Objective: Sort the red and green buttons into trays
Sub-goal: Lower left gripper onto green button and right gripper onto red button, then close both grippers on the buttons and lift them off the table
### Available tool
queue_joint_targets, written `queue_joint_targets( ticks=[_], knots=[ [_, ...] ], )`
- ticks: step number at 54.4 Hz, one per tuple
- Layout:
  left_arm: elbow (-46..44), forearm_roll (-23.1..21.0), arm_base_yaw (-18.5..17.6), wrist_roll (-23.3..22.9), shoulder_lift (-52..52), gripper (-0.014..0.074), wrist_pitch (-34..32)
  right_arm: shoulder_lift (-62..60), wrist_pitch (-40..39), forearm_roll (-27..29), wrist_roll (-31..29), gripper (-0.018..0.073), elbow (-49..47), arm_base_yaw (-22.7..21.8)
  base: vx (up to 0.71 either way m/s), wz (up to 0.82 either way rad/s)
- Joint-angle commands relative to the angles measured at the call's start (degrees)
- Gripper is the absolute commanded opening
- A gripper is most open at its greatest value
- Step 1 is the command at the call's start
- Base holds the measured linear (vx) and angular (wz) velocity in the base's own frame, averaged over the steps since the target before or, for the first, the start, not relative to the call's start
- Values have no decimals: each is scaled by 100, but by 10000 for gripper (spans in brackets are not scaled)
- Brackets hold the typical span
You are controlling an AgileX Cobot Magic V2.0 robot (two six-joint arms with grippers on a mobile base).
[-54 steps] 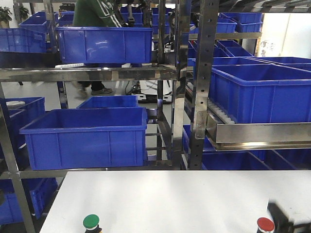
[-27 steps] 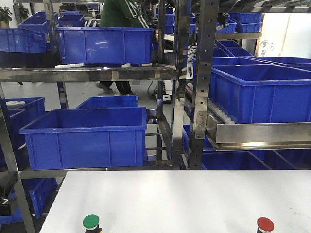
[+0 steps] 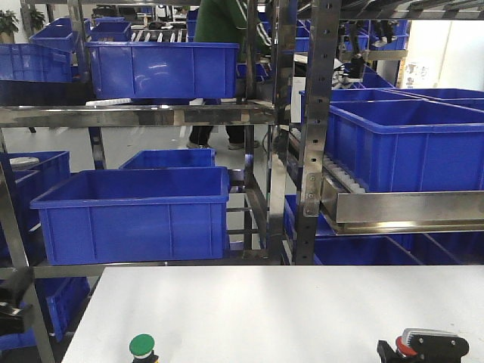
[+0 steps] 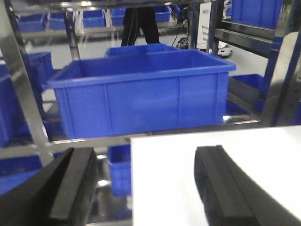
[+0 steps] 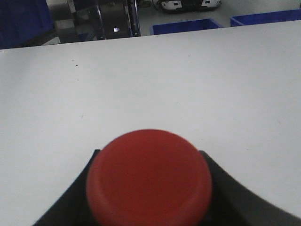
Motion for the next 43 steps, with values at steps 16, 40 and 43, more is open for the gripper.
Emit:
queue_joint_targets(
  ticks=[16,40,43],
  knots=[
    [-170,1848,-681,-1226,1765,560,-702,-259,-813,-13,5,-7,-61,-30,0,0],
    [-263,2899,-681,-1689,4005,560,-3899,-259,-808,-12,10,-4,-61,-30,0,0],
    [-365,2899,-681,-1700,4131,560,-3844,-259,-808,-12,10,-3,-61,-30,0,0]
  ],
)
